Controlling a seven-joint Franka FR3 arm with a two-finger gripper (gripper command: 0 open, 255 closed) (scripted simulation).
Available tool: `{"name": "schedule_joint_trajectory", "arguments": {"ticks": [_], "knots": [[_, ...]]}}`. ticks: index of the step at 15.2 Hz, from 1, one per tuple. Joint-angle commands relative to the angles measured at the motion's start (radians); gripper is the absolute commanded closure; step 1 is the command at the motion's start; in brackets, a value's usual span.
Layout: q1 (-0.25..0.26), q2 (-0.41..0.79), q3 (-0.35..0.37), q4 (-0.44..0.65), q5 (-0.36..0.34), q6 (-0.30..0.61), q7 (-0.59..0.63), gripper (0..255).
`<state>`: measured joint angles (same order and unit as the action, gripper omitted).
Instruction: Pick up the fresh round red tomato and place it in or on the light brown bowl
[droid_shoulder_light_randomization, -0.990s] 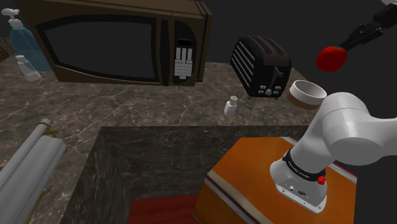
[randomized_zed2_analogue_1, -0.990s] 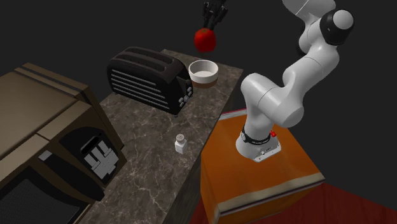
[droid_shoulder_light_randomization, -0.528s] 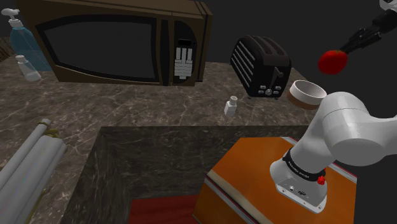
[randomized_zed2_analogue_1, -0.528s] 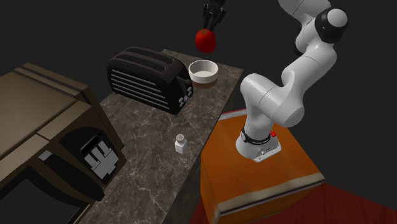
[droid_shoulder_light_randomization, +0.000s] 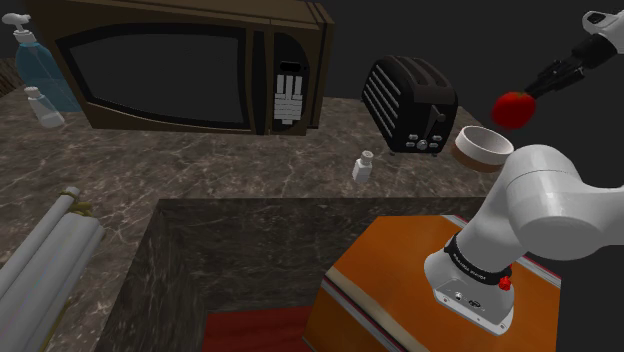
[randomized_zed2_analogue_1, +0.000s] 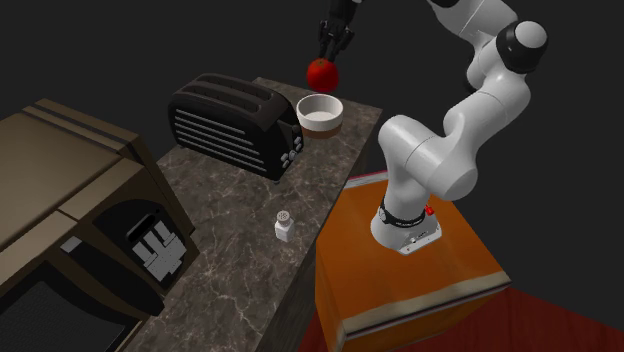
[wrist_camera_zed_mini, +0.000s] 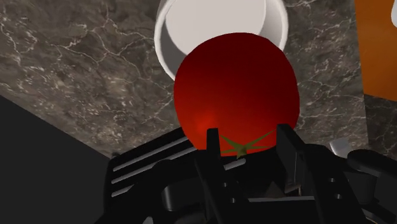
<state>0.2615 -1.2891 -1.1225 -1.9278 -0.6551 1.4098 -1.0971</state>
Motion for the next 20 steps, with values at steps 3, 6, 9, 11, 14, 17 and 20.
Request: {"name": "schedule_joint_trajectory", "arguments": {"ticks": [3,6,9,11,14,17,20], "knots": [[-0.016,-0.025,-0.027,-0.044,-0.027,0.03,-0.006,255],[-0.027,-0.042,-0.048,-0.075,-0.048,0.052,-0.011,255],[-0.037,-0.058,-0.07,-0.103,-0.069,0.073,-0.015,255],[-0.043,-0.068,-0.086,-0.121,-0.084,0.088,-0.018,255],[-0.043,-0.069,-0.087,-0.122,-0.085,0.088,-0.018,255],[-0.043,-0.069,-0.087,-0.122,-0.085,0.088,-0.018,255],[-0.043,-0.069,-0.087,-0.122,-0.085,0.088,-0.018,0]]}}
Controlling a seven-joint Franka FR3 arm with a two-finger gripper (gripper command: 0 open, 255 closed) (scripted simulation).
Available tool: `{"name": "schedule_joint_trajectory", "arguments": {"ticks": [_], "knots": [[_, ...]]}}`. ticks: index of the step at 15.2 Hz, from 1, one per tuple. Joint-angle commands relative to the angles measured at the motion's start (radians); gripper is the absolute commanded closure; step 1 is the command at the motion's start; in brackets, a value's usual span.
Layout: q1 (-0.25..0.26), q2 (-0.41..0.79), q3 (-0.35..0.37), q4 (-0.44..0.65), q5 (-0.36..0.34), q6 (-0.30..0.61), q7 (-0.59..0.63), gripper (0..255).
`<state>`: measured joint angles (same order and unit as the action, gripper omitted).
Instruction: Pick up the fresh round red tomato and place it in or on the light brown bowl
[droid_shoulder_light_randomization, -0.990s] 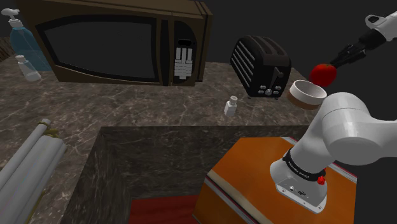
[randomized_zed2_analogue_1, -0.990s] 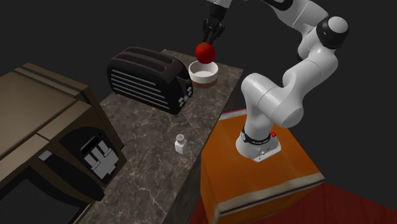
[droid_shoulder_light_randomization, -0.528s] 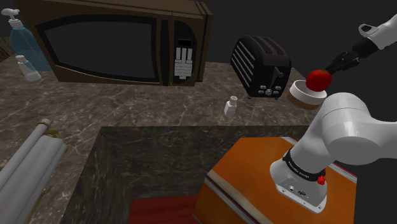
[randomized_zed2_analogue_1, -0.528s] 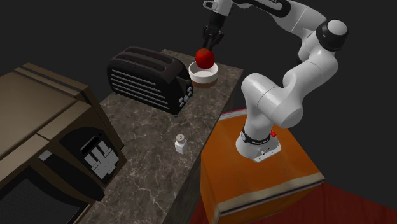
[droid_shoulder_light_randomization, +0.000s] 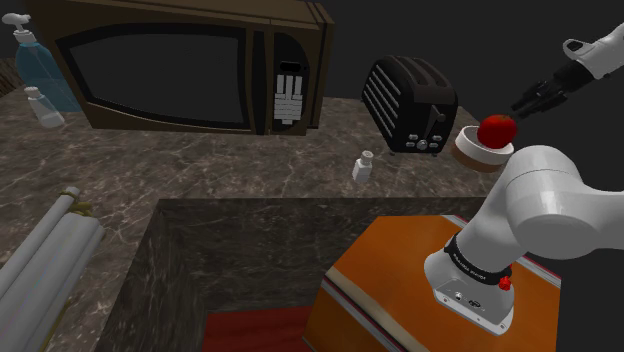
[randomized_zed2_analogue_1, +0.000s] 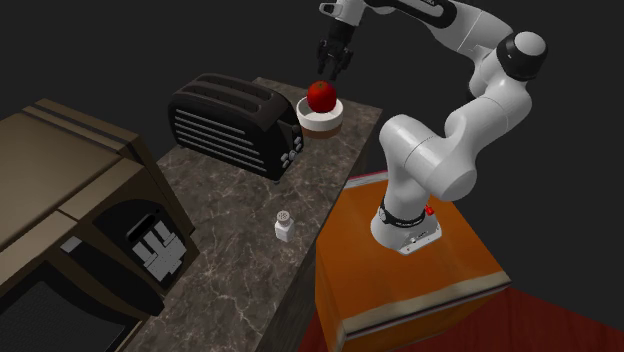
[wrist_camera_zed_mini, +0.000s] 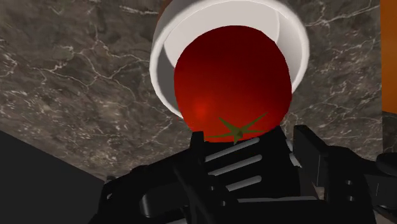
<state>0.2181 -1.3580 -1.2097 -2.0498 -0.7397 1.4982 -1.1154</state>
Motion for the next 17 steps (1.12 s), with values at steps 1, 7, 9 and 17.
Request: {"name": "schedule_joint_trajectory", "arguments": {"ticks": [1,7,9,17], "knots": [[0.0,0.0,0.0,0.0,0.0,0.0,0.0,0],[0.012,0.024,0.029,0.065,0.028,-0.048,-0.015,0],[0.026,0.047,0.051,0.129,0.051,-0.091,-0.029,0],[0.026,0.047,0.051,0.129,0.051,-0.091,-0.029,0]]}}
